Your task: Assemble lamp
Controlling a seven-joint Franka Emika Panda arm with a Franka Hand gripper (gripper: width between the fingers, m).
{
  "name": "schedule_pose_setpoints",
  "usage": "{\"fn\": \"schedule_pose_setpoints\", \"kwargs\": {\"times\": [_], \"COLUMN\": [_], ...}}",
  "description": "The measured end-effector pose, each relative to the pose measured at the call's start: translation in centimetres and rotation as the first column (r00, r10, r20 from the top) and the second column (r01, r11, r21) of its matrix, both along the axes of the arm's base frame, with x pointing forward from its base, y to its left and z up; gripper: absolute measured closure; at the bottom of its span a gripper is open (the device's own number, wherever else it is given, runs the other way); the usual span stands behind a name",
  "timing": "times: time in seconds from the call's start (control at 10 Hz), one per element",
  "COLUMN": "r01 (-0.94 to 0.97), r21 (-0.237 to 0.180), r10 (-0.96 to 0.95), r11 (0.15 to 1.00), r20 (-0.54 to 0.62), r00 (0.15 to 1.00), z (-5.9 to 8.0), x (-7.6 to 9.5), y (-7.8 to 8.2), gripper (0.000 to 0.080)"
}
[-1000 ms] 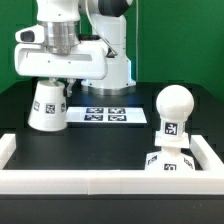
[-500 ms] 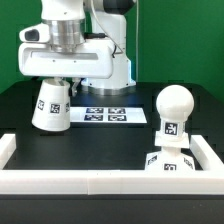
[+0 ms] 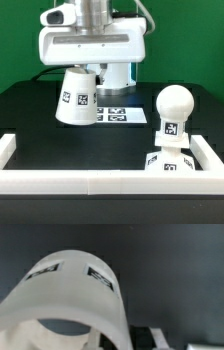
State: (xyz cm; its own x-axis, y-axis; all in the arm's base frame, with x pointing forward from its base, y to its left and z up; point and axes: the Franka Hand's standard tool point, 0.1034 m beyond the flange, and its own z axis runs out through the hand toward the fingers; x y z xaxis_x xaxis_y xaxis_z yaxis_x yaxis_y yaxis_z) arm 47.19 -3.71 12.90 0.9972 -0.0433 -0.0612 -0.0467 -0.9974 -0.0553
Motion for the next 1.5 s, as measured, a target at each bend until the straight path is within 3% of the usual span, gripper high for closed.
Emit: {"fn": "schedule_pose_setpoints", "kwargs": {"times": [0.1, 0.6, 1.3, 1.5], "r01": [-0.001, -0.003, 0.021, 0.055], "r21": [0.004, 0.005, 0.065, 0.068], "r10": [0.001, 0.003, -0.021, -0.055], "r11": [1.000, 1.000, 0.998, 0.996], "r20": [0.014, 0.001, 0.007, -0.008], "r00": [1.000, 1.000, 1.000, 0.998], "z": [0.5, 0.2, 8.1, 9.4], "x": [0.8, 0.5, 7.8, 9.1], "y": [0.2, 0.3, 7.3, 9.3], "gripper": [0.0755, 0.0755, 0.0755, 0.0755]}}
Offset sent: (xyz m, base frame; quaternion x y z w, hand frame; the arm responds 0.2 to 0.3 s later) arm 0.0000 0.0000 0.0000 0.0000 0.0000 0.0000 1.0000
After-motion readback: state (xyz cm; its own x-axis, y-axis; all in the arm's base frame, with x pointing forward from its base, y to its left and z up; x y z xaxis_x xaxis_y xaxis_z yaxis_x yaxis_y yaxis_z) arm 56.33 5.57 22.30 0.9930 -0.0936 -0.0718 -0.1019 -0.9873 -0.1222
